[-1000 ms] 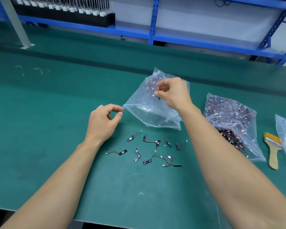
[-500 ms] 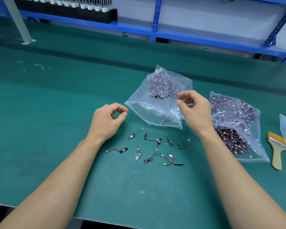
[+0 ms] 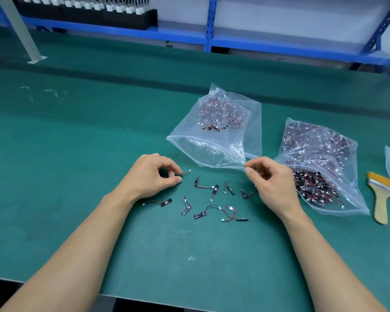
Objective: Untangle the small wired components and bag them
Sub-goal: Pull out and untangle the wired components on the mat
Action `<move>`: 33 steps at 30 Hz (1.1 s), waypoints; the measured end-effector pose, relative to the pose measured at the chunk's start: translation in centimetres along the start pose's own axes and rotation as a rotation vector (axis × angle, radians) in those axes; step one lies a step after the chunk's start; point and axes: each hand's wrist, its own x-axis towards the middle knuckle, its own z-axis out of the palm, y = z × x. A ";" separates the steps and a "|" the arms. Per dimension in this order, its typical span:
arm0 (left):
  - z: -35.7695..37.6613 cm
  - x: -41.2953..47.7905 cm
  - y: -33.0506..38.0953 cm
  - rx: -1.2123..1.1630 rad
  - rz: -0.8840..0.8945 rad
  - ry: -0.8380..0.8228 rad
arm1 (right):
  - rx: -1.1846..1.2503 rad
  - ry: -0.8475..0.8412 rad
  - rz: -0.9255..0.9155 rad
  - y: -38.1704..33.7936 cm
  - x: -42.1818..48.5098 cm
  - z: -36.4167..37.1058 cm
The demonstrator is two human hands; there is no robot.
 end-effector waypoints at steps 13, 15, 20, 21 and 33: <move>0.2 0.2 0.1 -0.141 -0.085 0.113 | -0.099 -0.438 -0.153 -1.6 -0.7 -1.8; 0.2 0.1 0.0 -0.145 -0.087 0.115 | -0.143 -0.534 -0.183 -2.2 -1.2 -1.8; 0.3 0.1 -0.1 -0.144 -0.080 0.113 | -0.257 -0.660 -0.126 -2.6 -1.6 -2.5; 0.3 0.1 -0.1 -0.144 -0.078 0.114 | -0.273 -0.679 -0.119 -2.6 -1.7 -2.6; 0.5 0.3 -0.2 -0.157 -0.101 0.133 | -0.192 -0.661 -0.053 -2.3 -1.9 -3.3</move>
